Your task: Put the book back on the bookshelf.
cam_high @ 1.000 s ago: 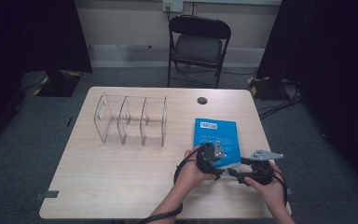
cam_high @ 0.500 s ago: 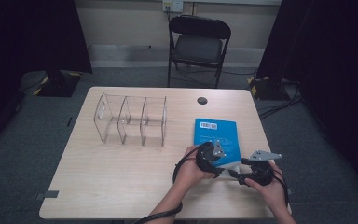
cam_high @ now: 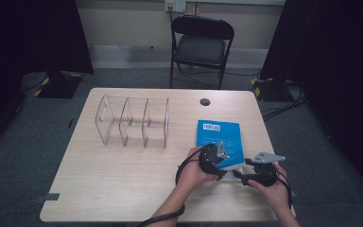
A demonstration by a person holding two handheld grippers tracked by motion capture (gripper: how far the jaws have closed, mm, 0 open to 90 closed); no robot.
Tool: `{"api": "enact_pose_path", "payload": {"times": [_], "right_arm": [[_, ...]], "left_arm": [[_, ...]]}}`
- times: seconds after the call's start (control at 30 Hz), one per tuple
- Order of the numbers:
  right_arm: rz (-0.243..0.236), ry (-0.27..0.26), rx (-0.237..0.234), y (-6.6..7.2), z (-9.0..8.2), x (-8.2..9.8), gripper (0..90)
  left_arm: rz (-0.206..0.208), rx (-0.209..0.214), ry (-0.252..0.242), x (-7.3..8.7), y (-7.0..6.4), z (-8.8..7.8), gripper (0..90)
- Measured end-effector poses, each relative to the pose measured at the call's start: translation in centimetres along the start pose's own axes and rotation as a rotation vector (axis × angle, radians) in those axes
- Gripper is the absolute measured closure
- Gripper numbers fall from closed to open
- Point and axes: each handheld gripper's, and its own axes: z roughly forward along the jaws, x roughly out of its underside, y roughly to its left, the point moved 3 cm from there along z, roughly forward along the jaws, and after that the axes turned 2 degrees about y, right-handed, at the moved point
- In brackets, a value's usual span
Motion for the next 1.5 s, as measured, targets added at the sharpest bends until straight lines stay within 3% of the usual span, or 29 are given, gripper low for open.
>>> {"api": "enact_pose_path", "payload": {"times": [0.07,0.17,0.3,0.43,0.53,0.57,0.63,0.67,0.83,0.93,0.97,1.03,1.07,1.2,1.27,1.4,1.5], "right_arm": [[-0.039,-0.035,0.016,0.1,-0.1,-0.4,24.4],[-0.058,-0.037,0.017,0.1,-0.1,-0.4,24.3],[-0.054,-0.058,0.017,-0.1,-0.1,-0.5,23.4],[-0.05,-0.029,0.018,-0.7,-0.3,-0.6,22.1],[-0.047,-0.029,0.028,-0.4,-0.4,-0.7,23.2],[-0.043,-0.027,0.028,-0.3,-0.4,-0.8,24.5],[-0.047,-0.028,0.03,-0.2,-0.5,-0.9,24.9],[-0.039,-0.027,0.026,-0.1,-0.6,-1.0,25.0],[0.013,-0.054,0.006,-0.1,-0.8,-1.3,25.9],[0.023,-0.052,0.002,-0.1,-0.8,-1.3,25.9],[0.035,-0.055,-0.003,-0.1,-0.8,-1.2,25.9],[0.046,-0.064,-0.014,-0.1,-0.8,-1.2,26.7],[0.04,-0.07,-0.016,-0.1,-0.8,-1.2,27.1],[0.037,-0.083,-0.02,-0.1,-1.0,-1.2,27.0],[0.024,-0.081,-0.008,-0.1,-1.2,-0.8,25.8],[0.015,-0.066,-0.016,-0.1,-1.2,0.0,25.5],[0.042,-0.06,-0.054,-0.2,-1.0,1.0,22.3]], "left_arm": [[0.0,0.001,0.002,0.0,0.0,0.0,30.9],[0.0,-0.006,0.002,0.0,-0.1,0.0,30.7],[0.007,-0.013,0.009,-0.1,-0.2,0.1,30.2],[0.023,-0.03,0.021,-0.2,-0.4,0.2,28.3],[0.006,-0.03,0.013,-0.2,-0.5,0.2,26.3],[-0.033,-0.007,-0.002,-0.2,-0.3,0.2,24.7],[-0.043,-0.001,-0.016,-0.2,-0.3,0.3,23.5],[-0.012,-0.008,-0.018,-0.2,-0.3,0.4,23.5],[0.003,-0.042,-0.027,-0.6,-0.5,0.8,22.9],[0.037,-0.076,-0.015,-0.8,-0.6,1.1,23.2],[0.047,-0.085,-0.004,-0.8,-0.6,1.1,26.2],[0.054,-0.066,0.006,-1.0,-0.5,0.8,33.1],[0.054,-0.066,0.006,-1.0,-0.5,0.8,38.9],[0.088,-0.053,0.049,-1.7,-0.8,0.3,48.3],[0.071,-0.042,0.069,-1.9,-0.7,-0.1,57.6],[0.064,-0.029,0.108,-2.4,-0.6,-0.5,60.9],[0.047,-0.02,0.134,-2.8,-0.5,-0.9,64.9]]}}
